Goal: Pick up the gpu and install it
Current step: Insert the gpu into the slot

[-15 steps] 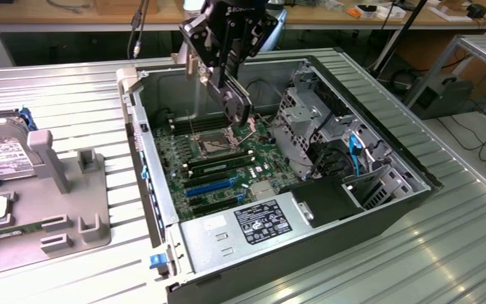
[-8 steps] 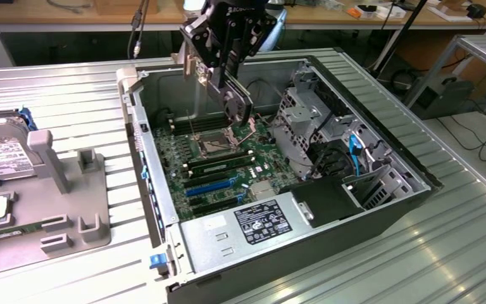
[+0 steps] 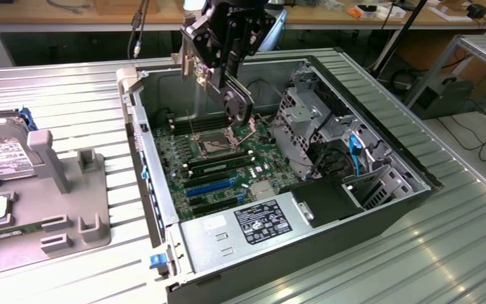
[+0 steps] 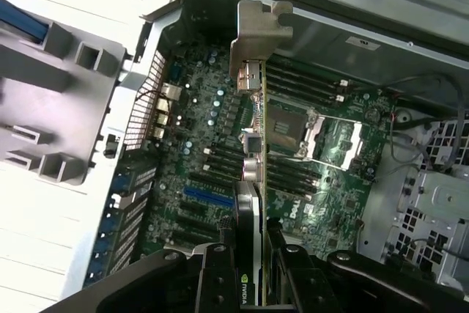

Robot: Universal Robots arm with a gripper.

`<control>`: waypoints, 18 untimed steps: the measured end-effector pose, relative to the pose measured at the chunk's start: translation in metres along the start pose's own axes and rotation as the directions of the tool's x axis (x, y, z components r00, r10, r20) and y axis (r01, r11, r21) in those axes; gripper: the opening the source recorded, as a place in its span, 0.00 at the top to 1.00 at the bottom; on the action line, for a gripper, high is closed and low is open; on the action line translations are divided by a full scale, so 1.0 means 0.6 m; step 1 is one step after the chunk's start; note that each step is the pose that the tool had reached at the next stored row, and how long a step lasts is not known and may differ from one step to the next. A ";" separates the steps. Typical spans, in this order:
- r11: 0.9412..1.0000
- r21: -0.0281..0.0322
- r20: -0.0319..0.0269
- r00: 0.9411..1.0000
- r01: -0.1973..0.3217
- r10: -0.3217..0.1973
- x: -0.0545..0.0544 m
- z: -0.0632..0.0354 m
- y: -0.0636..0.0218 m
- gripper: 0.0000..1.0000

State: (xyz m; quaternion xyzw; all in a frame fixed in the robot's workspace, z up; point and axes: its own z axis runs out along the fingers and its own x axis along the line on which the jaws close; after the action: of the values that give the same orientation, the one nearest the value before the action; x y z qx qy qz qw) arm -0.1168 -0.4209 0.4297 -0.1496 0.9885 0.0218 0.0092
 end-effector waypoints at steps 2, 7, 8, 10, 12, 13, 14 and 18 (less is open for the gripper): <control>1.000 0.000 0.000 1.000 0.011 -0.011 0.000 0.000 0.000 0.73; 0.999 -0.001 -0.002 0.999 0.043 -0.043 0.000 0.000 0.000 0.73; 0.999 -0.001 -0.002 0.999 0.047 -0.047 0.000 0.000 0.000 0.73; 0.998 -0.002 -0.002 0.998 0.058 -0.058 0.000 0.000 0.000 0.73; 0.997 -0.002 -0.003 0.997 0.076 -0.076 0.000 0.000 0.000 0.73; 0.996 -0.002 -0.003 0.996 0.086 -0.086 0.000 0.000 0.000 0.73; 0.996 -0.002 -0.004 0.996 0.091 -0.091 0.000 0.000 0.000 0.73; 0.994 -0.003 -0.004 0.994 0.111 -0.111 0.000 0.000 0.000 0.73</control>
State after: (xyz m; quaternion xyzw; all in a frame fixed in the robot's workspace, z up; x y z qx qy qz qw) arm -0.1168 -0.4209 0.4297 -0.2043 0.9786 0.0223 0.0080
